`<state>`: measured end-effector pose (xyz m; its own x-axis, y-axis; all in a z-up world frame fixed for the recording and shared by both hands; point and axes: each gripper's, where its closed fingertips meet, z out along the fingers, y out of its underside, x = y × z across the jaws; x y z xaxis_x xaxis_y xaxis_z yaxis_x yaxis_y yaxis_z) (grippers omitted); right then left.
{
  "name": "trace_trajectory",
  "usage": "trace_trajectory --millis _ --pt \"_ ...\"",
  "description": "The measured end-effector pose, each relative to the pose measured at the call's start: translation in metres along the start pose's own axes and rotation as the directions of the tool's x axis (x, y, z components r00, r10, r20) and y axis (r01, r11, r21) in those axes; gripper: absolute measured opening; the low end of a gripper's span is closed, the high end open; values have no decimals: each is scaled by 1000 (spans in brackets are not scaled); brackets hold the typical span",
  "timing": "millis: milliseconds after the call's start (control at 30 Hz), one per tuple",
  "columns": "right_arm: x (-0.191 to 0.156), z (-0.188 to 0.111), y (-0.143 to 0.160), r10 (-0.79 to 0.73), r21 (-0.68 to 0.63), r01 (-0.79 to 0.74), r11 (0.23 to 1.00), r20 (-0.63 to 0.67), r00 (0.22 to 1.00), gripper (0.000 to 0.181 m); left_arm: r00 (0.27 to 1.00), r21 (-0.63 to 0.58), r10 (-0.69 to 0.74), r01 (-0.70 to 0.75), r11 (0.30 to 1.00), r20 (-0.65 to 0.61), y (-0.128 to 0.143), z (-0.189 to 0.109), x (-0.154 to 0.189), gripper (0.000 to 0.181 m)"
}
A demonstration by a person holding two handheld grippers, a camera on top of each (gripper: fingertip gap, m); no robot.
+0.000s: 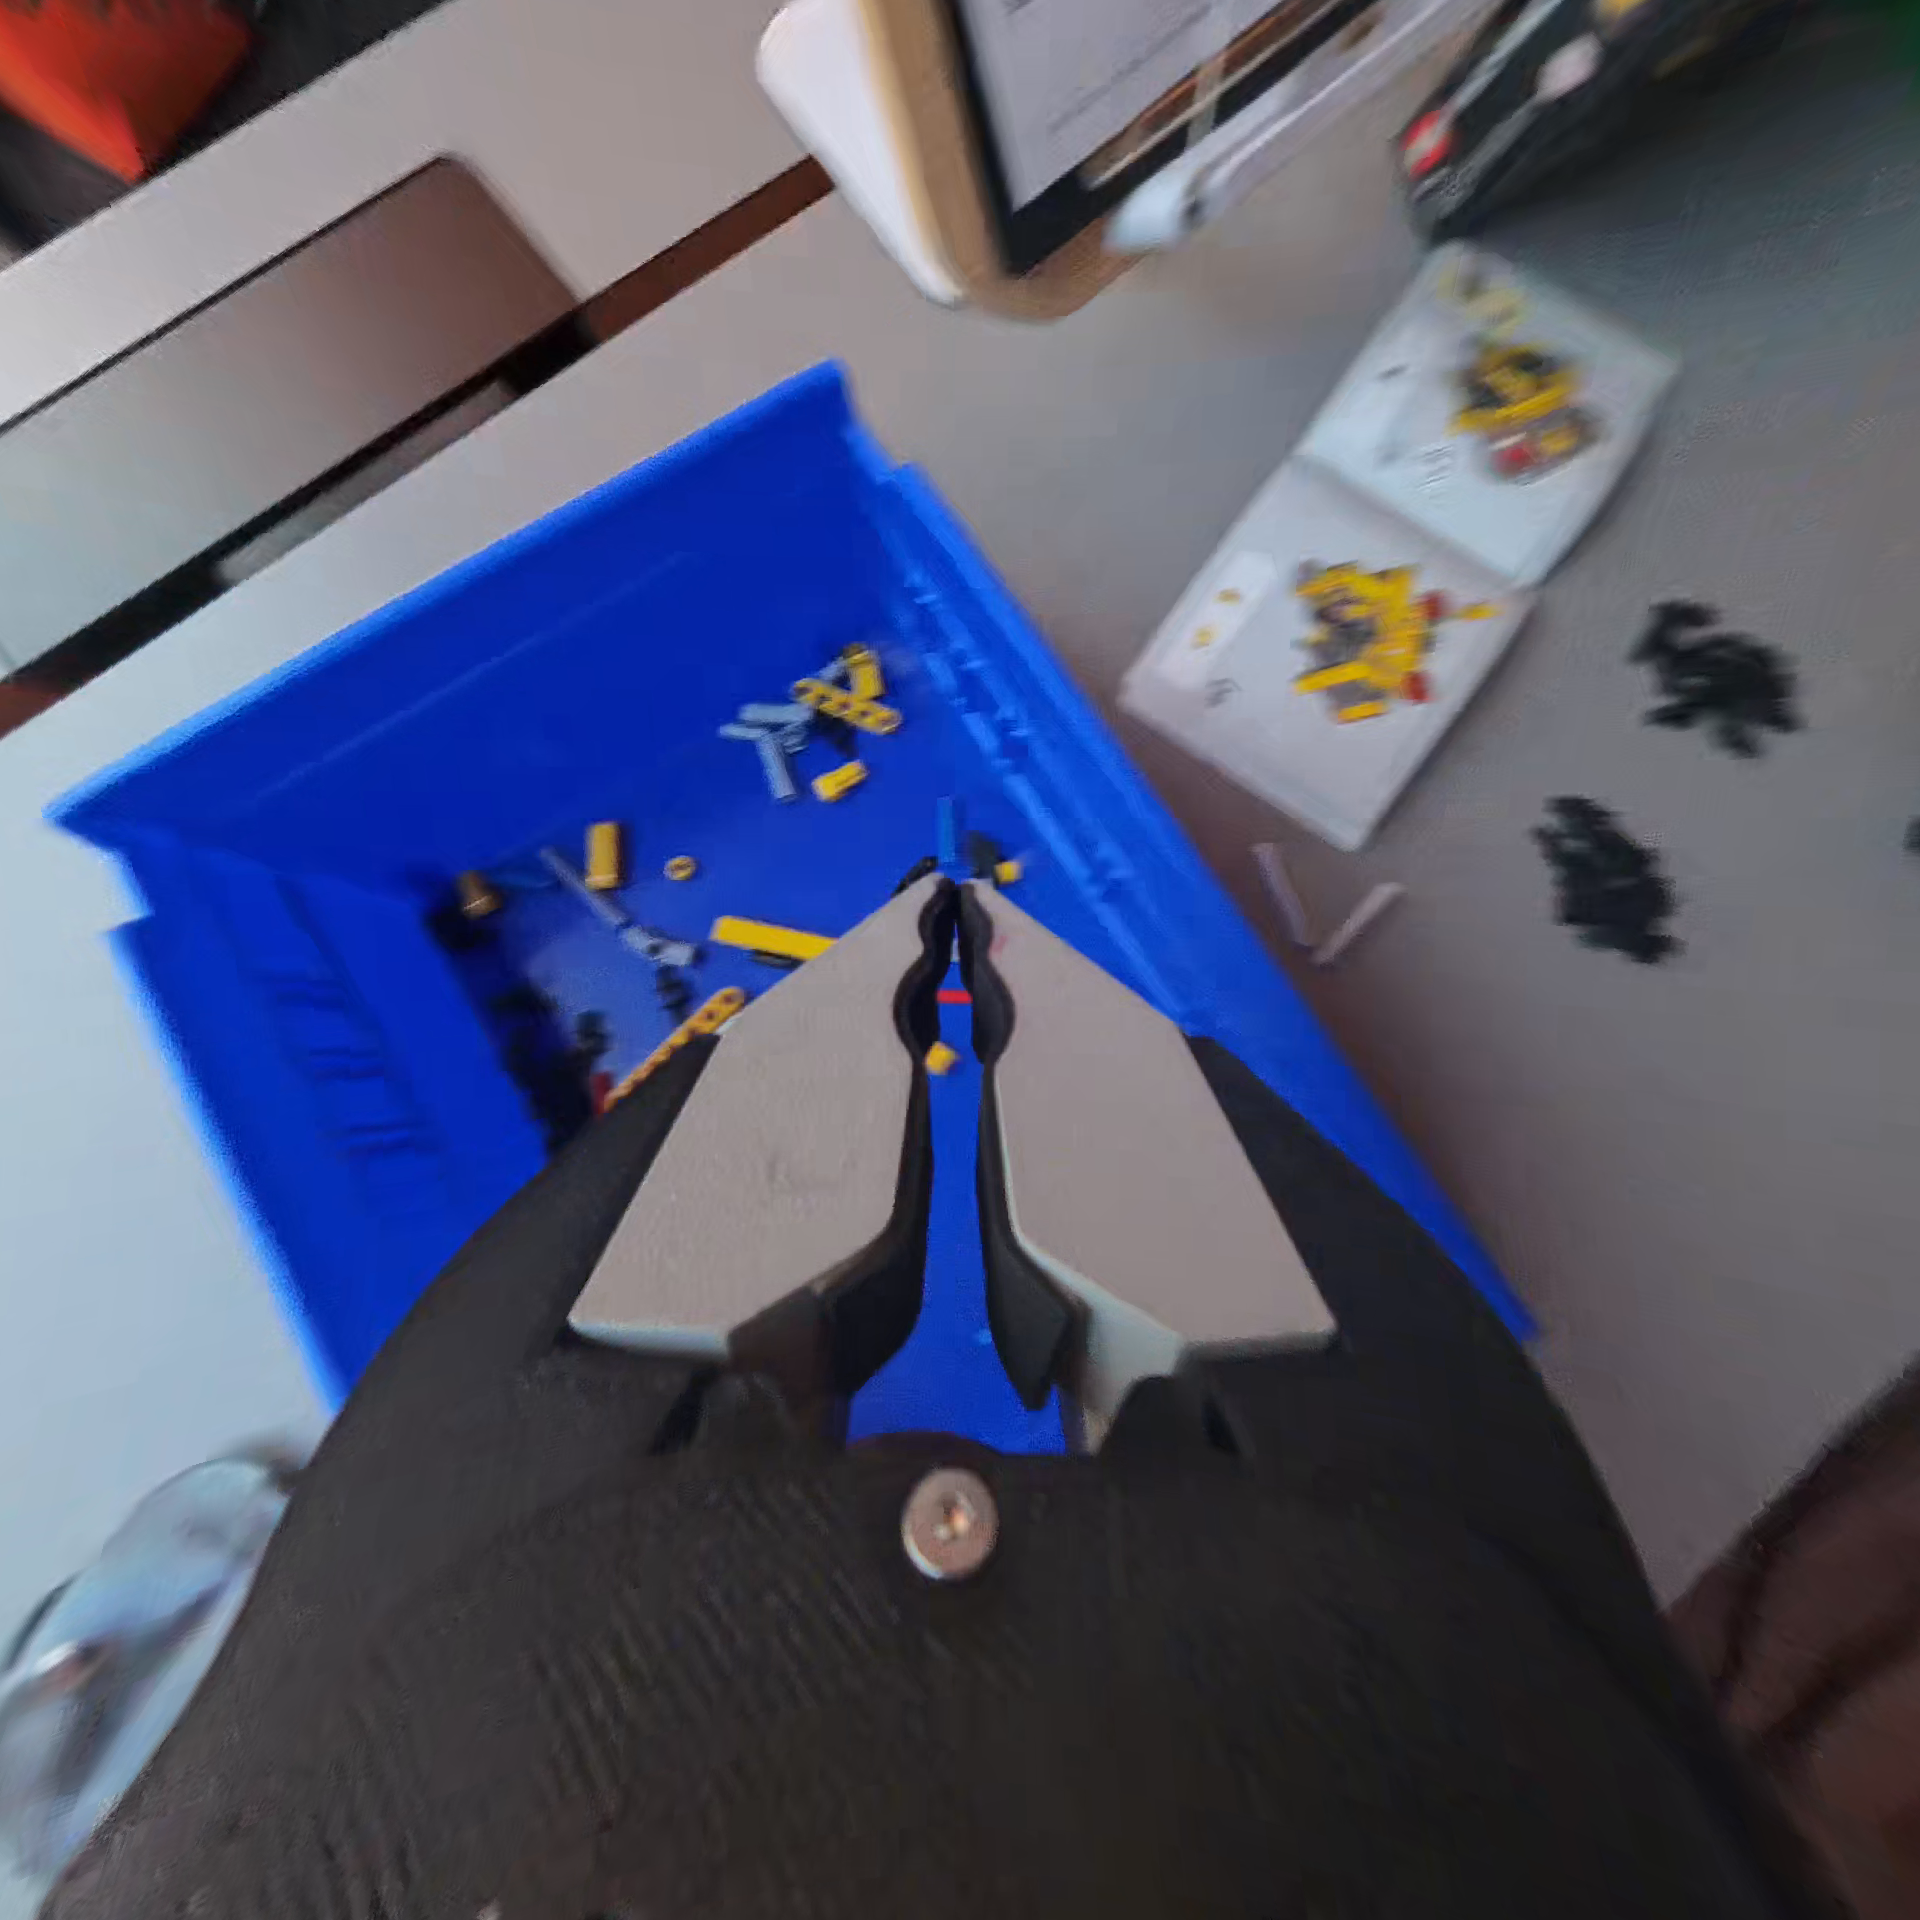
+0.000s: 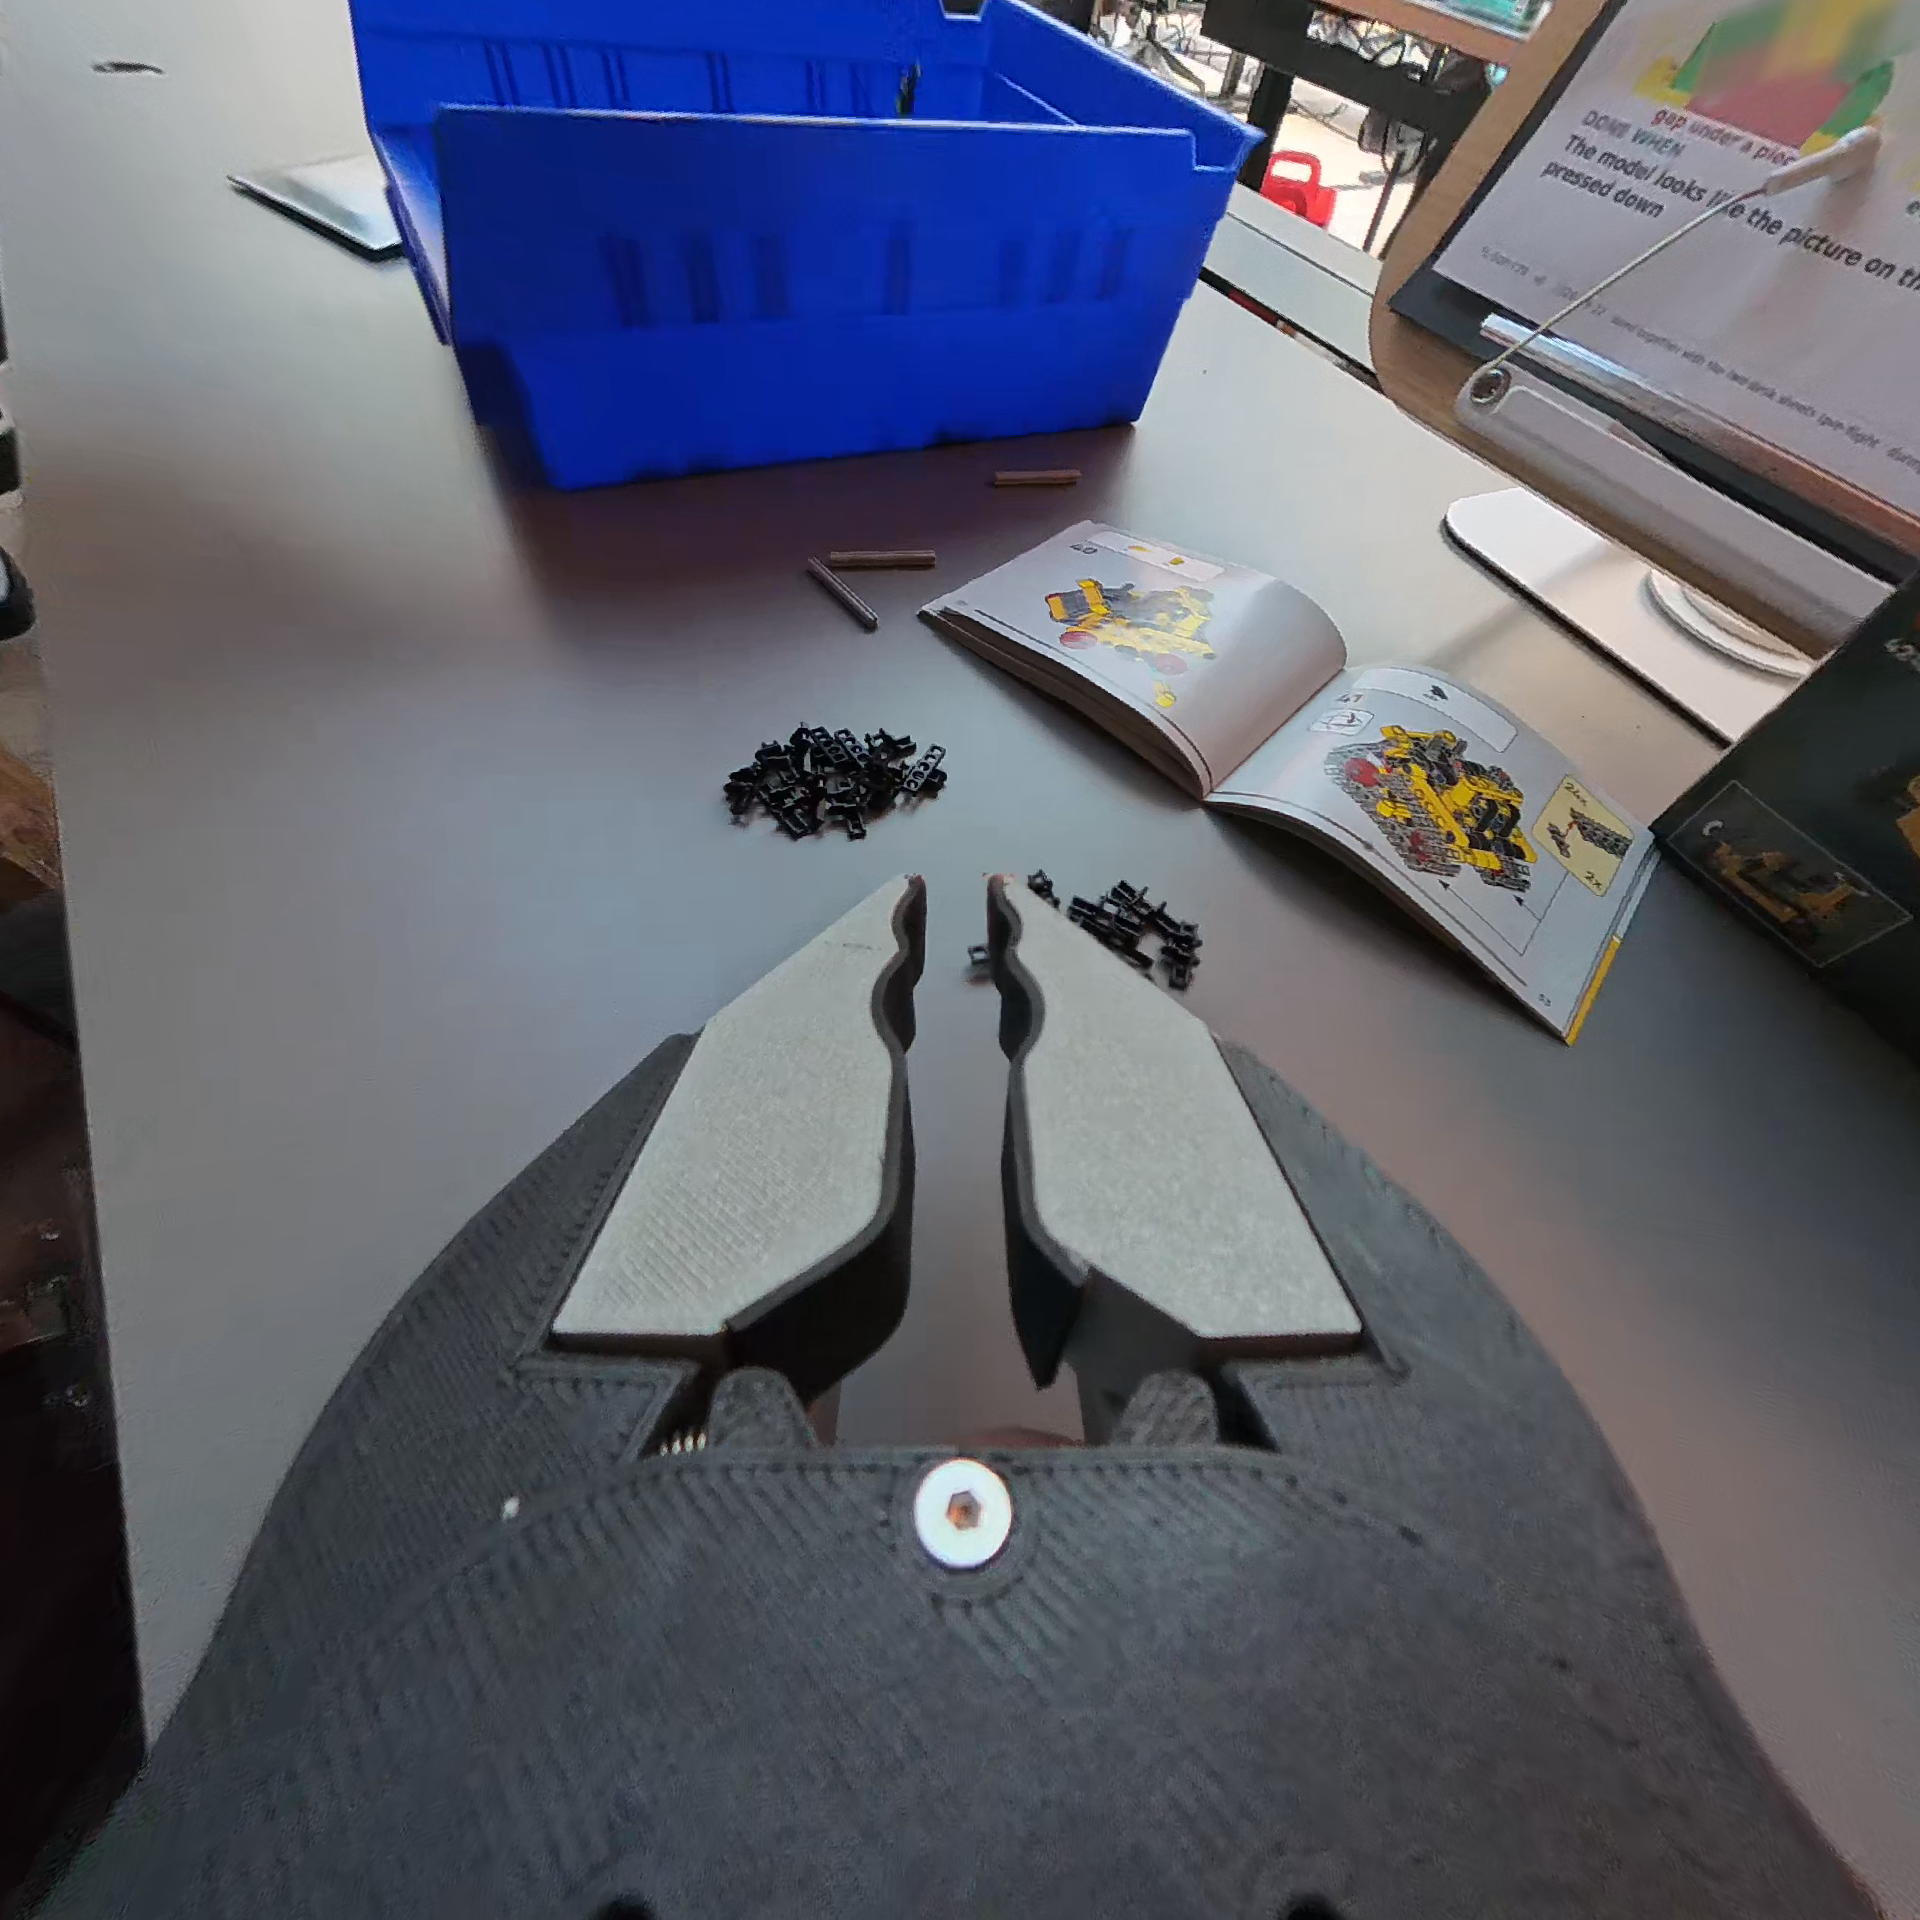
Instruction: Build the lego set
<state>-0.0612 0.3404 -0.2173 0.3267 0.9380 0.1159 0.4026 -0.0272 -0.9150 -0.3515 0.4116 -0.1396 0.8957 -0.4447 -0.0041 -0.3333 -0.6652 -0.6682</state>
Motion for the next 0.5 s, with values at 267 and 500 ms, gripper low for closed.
trace_trajectory --millis 267,500 --pt "-7 4 1 -58 -22 58 998 -26 998 9 1000 55 5 -5 999 -1 42 11 54 0" --pt "-3 0 1 -59 -11 58 998 -43 997 9 995 67 -77 82 994 -61 47 8 50 0"
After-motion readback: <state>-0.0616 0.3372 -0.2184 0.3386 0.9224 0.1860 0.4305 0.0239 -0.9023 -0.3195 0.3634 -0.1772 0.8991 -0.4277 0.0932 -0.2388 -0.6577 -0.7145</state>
